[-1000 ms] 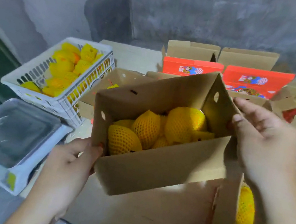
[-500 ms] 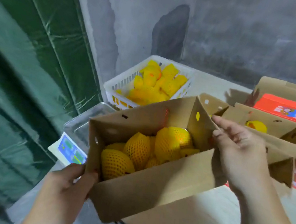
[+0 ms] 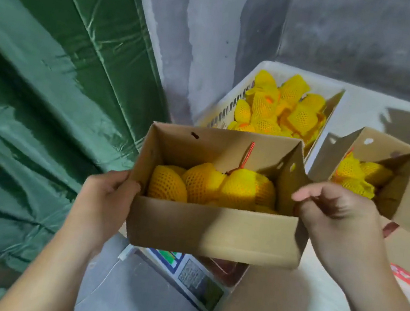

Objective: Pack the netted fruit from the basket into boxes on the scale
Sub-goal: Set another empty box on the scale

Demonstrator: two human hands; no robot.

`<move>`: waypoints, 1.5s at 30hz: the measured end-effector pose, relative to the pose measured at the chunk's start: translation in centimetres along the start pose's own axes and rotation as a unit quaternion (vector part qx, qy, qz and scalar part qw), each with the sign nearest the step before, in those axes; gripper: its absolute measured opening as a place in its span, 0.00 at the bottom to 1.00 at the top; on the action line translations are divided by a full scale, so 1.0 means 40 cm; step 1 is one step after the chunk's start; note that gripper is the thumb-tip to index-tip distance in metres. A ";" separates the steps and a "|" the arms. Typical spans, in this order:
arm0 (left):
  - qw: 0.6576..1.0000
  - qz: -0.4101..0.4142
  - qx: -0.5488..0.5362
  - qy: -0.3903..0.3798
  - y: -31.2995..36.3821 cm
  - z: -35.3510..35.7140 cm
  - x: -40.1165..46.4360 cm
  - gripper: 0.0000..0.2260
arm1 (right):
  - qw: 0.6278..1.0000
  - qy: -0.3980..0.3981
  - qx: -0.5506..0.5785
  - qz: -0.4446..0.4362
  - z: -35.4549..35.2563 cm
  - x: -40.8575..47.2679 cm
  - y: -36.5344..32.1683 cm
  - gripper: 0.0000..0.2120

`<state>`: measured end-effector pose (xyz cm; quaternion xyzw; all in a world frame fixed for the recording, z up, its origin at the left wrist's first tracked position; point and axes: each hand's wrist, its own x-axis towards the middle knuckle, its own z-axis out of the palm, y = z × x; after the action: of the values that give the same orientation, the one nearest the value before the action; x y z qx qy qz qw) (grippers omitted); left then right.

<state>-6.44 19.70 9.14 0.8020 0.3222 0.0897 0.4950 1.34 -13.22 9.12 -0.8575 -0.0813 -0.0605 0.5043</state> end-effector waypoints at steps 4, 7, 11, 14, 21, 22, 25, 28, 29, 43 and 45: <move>0.996 0.025 0.076 -0.027 -0.019 -0.004 0.130 0.11 | 0.998 -0.020 -0.042 0.048 0.082 -0.022 -0.015 0.18; 0.993 0.038 0.077 -0.078 -0.036 0.003 0.184 0.13 | 0.991 -0.012 -0.072 0.113 0.133 -0.054 -0.021 0.18; 0.981 0.109 0.061 -0.147 -0.050 0.029 0.278 0.15 | 0.979 0.083 -0.088 0.161 0.180 -0.092 -0.033 0.15; 0.970 0.117 0.018 -0.213 -0.058 0.041 0.341 0.10 | 0.966 0.158 -0.102 0.179 0.241 -0.115 -0.064 0.15; 0.953 0.224 -0.012 -0.201 -0.086 -0.013 0.360 0.14 | 0.938 0.228 -0.214 0.151 0.376 -0.167 -0.149 0.06; 0.946 0.258 -0.008 -0.196 -0.087 -0.028 0.351 0.14 | 0.935 0.219 -0.238 0.145 0.400 -0.176 -0.160 0.06; 0.914 0.334 -0.010 -0.230 -0.088 -0.055 0.327 0.14 | 0.935 0.177 -0.259 0.165 0.450 -0.201 -0.199 0.14; 0.895 0.349 -0.016 -0.277 -0.086 -0.071 0.307 0.13 | 0.948 0.161 -0.213 0.172 0.471 -0.222 -0.235 0.16; 0.892 0.346 -0.024 -0.290 -0.087 -0.075 0.304 0.13 | 0.949 0.162 -0.206 0.173 0.473 -0.227 -0.245 0.15; 0.893 0.313 -0.038 -0.320 -0.125 -0.163 0.343 0.12 | 0.979 0.139 -0.121 0.088 0.562 -0.153 -0.345 0.10; 0.895 0.319 -0.038 -0.310 -0.120 -0.163 0.356 0.12 | 0.981 0.134 -0.117 0.083 0.562 -0.133 -0.347 0.09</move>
<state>-0.46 34.57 5.78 0.8293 -0.1249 0.0019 0.5447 -6.16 12.65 9.12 -0.8984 0.0659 -0.1423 0.4103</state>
